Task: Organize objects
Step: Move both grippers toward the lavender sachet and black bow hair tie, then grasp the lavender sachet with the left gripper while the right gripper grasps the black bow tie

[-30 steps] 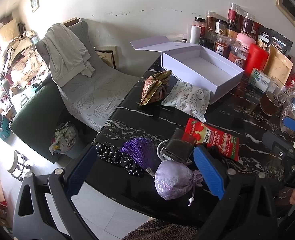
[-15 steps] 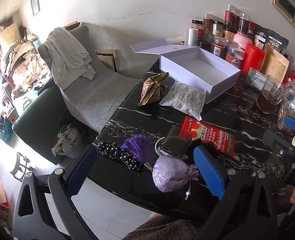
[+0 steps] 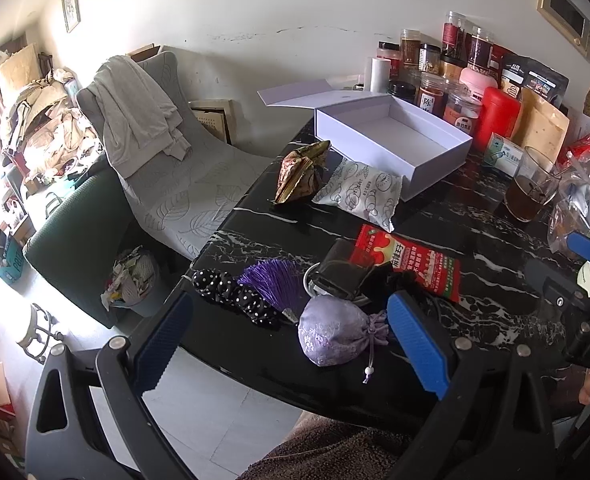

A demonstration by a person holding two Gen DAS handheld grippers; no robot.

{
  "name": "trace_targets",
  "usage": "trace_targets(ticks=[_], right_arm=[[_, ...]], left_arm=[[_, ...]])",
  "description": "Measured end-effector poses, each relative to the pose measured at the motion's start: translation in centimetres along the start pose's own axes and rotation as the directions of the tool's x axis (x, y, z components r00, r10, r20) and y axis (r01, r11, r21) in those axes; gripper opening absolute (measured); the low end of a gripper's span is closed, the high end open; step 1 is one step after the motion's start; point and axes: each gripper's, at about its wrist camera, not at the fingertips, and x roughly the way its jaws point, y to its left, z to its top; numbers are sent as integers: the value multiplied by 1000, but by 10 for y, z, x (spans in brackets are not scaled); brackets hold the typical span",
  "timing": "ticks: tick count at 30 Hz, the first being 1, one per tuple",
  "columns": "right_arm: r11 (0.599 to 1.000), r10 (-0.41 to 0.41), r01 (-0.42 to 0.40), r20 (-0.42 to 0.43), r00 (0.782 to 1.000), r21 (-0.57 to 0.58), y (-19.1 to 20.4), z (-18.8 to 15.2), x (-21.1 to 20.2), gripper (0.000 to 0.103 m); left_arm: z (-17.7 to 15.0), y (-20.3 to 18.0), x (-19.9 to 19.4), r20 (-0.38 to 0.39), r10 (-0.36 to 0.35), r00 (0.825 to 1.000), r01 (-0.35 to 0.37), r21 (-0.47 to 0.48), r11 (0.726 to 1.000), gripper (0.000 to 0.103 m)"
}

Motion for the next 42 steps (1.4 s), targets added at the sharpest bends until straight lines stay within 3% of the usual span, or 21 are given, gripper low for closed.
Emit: trace_targets(ticks=[13, 33, 42], right_arm=[[1000, 23, -23, -25, 999, 4, 4, -20, 5, 102], [994, 106, -108, -121, 987, -12, 17, -45, 49, 102], [987, 141, -151, -173, 975, -49, 23, -38, 76, 90]], left_arm=[[-21, 3, 10, -36, -27, 999, 26, -23, 999, 98], [-48, -4, 69, -122, -95, 988, 92, -33, 995, 98], [-42, -8, 100, -157, -127, 979, 125, -26, 992, 98]])
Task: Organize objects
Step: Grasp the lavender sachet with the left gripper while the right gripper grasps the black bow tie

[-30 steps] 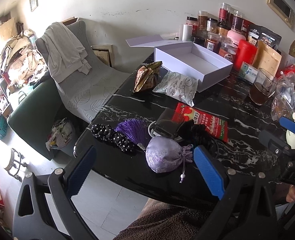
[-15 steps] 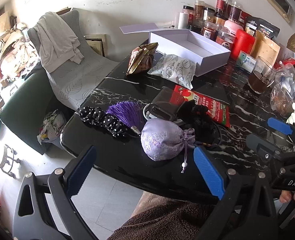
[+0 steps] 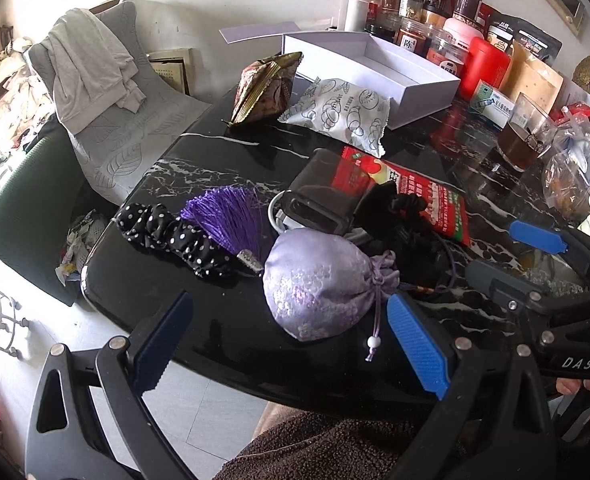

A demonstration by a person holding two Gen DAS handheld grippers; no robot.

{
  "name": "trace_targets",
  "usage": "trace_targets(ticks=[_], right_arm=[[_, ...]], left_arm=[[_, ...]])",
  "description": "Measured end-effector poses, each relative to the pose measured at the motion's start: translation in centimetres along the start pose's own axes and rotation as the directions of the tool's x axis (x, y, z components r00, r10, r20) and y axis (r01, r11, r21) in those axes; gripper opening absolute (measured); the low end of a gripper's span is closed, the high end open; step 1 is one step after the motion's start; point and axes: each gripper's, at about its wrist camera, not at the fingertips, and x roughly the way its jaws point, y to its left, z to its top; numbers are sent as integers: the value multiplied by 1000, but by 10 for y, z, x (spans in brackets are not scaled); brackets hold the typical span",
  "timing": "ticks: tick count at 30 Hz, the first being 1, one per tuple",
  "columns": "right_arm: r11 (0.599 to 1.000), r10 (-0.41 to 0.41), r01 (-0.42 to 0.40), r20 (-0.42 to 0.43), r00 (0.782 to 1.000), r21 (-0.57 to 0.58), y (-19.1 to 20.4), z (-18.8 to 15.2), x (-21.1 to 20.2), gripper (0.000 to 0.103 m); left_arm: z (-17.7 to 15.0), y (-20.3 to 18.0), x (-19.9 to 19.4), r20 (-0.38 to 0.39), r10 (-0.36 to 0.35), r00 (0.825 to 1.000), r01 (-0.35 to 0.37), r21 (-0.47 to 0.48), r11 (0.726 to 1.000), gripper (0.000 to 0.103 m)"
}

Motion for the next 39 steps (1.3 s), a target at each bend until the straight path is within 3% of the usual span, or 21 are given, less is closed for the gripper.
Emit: trace_targets(ticks=[4, 17, 29, 33, 39], right_arm=[[999, 46, -46, -17, 999, -8, 0, 5, 10, 86], [984, 139, -142, -31, 990, -112, 13, 21, 31, 74], [953, 171, -180, -55, 984, -243, 36, 28, 48, 51], [942, 162, -172, -57, 985, -288, 42, 26, 51, 31], [943, 179, -187, -54, 982, -274, 40, 24, 45, 24]], left_arm=[[6, 0, 7, -7, -21, 1000, 21, 6, 1000, 95], [10, 0, 18, -16, -138, 990, 138, 16, 990, 52], [12, 1, 17, -16, -148, 989, 148, 28, 989, 50], [13, 1, 18, -14, -151, 988, 152, 24, 988, 50], [13, 1, 17, -13, -148, 989, 148, 33, 988, 51]])
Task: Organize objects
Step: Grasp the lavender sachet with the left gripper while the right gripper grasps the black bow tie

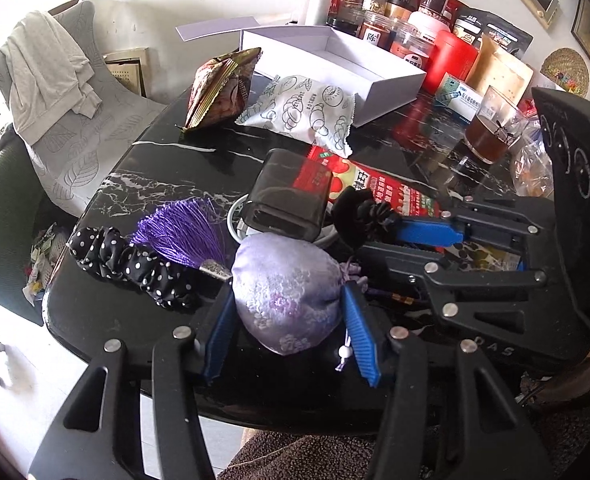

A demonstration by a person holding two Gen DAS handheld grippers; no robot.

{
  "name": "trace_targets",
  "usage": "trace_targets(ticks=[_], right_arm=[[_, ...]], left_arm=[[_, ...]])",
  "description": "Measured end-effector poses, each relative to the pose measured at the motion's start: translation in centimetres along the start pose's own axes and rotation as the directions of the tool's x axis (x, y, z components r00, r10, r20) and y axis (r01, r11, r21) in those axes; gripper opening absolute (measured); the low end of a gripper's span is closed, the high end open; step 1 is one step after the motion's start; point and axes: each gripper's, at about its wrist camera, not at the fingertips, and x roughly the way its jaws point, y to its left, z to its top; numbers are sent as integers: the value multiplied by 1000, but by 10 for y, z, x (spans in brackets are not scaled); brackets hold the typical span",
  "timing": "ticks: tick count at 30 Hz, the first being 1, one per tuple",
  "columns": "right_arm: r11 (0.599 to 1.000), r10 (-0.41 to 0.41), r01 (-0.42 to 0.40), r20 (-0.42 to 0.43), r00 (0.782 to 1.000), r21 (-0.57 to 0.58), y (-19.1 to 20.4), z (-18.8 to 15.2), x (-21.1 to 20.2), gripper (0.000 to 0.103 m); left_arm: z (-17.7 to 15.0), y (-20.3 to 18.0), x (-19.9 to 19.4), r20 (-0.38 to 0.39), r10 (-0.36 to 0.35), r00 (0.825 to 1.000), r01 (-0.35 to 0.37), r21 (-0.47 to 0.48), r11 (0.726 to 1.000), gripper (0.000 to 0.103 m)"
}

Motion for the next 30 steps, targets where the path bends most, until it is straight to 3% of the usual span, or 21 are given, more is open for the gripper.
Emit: trace_targets(ticks=[2, 6, 12, 17, 26, 30], right_arm=[[1000, -15, 15, 10, 1000, 10, -2, -2, -6, 24], [998, -28, 26, 29, 999, 55, -11, -8, -20, 24], [989, -97, 92, 42, 994, 112, -25, -24, -42, 24], [982, -121, 115, 27, 992, 153, -36, -38, -53, 24], [971, -135, 134, -7, 991, 195, -43, -62, -60, 24], [969, -140, 140, -14, 990, 205, -44, -68, -62, 24]], left_arm=[[0, -1, 0, -2, -7, 1000, 7, 1, 1000, 52], [1, -4, 2, -16, 19, 1000, -19, -12, 1000, 70], [1, -15, 12, -37, 9, 999, -9, -5, 1000, 76], [0, -24, 23, -54, 41, 998, -40, 16, 999, 77], [0, -36, 31, -18, 112, 994, -110, 61, 992, 77], [-1, -37, 29, -13, 108, 994, -107, 66, 992, 68]])
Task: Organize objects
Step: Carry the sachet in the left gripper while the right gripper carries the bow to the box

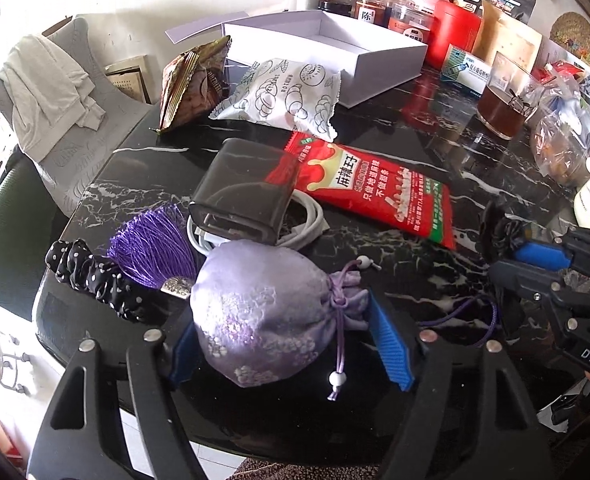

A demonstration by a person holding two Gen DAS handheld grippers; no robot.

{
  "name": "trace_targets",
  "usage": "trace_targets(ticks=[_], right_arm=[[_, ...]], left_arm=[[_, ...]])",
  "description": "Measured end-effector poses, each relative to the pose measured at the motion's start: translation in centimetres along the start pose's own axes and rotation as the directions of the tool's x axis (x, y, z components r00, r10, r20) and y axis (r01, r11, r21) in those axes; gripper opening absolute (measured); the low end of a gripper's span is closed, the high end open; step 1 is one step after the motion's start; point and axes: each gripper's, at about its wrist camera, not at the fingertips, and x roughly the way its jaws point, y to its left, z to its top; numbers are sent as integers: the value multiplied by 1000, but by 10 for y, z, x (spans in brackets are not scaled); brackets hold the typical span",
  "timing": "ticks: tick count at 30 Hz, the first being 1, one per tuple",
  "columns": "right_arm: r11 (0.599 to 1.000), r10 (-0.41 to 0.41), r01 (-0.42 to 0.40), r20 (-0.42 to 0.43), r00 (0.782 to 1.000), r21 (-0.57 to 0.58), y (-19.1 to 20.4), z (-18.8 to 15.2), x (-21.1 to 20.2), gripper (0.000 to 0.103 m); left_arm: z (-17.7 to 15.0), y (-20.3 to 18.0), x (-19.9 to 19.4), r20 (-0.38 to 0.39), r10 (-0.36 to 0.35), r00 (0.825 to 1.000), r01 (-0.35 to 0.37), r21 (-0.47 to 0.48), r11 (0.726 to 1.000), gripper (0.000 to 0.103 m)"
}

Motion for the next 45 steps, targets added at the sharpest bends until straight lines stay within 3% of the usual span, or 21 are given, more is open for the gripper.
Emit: trace_targets(ticks=[8, 21, 31, 45], right_arm=[[1000, 10, -10, 4, 1000, 10, 0, -7, -5, 24], [1000, 3, -2, 65, 998, -14, 6, -5, -36, 24], [999, -29, 33, 119, 992, -28, -2, 9, -61, 24], [996, -80, 85, 135, 988, -28, -28, 47, -68, 24]], left_arm=[[-4, -4, -14, -15, -75, 997, 75, -1, 997, 62], [-3, -26, -64, 65, -65, 996, 62, 48, 997, 62], [24, -45, -86, 118, -58, 991, 45, 105, 993, 62], [83, -64, -72, 135, -62, 989, 38, 176, 984, 62]])
